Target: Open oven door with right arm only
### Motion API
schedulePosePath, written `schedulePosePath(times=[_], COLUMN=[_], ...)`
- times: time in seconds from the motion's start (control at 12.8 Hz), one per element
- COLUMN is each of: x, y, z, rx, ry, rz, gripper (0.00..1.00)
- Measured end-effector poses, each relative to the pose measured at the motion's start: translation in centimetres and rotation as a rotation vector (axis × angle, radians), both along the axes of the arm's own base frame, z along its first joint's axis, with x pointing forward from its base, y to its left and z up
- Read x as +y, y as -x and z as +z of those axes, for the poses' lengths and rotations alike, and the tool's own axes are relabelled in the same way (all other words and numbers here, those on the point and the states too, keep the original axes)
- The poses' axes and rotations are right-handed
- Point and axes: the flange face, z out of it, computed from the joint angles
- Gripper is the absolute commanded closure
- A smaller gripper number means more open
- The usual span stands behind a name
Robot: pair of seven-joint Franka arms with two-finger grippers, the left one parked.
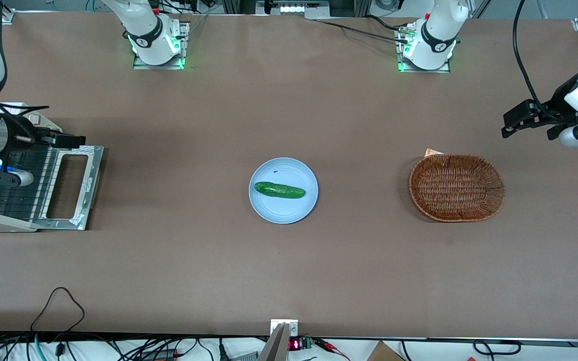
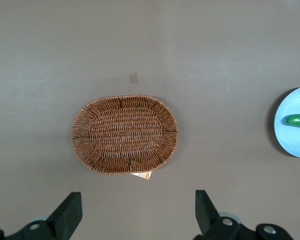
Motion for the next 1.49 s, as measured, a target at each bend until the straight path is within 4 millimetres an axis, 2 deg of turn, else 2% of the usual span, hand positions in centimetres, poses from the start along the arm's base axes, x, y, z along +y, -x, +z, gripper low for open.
schedulePosePath(times=[0.16, 0.39, 0.7, 0.86, 1.09, 1.49], x=[1.4, 2.9, 3.6, 3.8, 4.6, 2.9], y=[0.2, 1.2, 4.3, 5.2, 5.5, 5.9], z=[1.0, 1.9, 2.4, 2.4, 2.1, 1.8], rx=[-0.053, -0.226, -0.400, -0.413, -0.403, -0.346], ry=[0.010, 0.028, 0.004, -0.003, -0.005, -0.003], rz=[0.017, 0.021, 0.145, 0.194, 0.212, 0.189], gripper=[0.01, 0.01, 0.01, 0.01, 0.01, 0.01])
